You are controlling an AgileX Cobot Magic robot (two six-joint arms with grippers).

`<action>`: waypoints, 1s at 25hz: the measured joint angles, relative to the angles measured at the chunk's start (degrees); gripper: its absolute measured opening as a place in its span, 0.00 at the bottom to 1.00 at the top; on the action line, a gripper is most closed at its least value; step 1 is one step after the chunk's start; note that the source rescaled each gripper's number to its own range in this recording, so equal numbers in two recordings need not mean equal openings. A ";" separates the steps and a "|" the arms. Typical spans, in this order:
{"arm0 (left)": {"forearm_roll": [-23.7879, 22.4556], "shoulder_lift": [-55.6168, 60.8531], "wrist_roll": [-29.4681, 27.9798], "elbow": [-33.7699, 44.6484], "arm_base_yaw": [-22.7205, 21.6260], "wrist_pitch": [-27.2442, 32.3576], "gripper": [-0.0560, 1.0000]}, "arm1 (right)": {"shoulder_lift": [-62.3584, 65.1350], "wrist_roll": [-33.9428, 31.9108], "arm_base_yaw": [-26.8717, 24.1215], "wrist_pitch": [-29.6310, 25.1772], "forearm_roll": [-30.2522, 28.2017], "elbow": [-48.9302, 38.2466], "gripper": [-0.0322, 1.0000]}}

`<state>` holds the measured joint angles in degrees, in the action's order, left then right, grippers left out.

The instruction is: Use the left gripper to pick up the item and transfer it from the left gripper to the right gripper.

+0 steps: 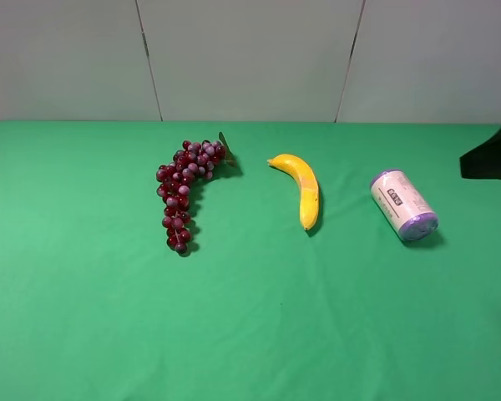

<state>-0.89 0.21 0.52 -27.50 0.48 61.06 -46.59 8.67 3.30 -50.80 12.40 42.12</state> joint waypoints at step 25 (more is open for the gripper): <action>0.00 0.00 0.00 0.00 0.00 0.00 0.95 | 25.53 -5.98 0.00 -19.08 -1.68 0.00 1.00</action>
<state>-0.89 0.21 0.52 -27.50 0.48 61.06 -21.06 2.69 3.30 -69.88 10.72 42.12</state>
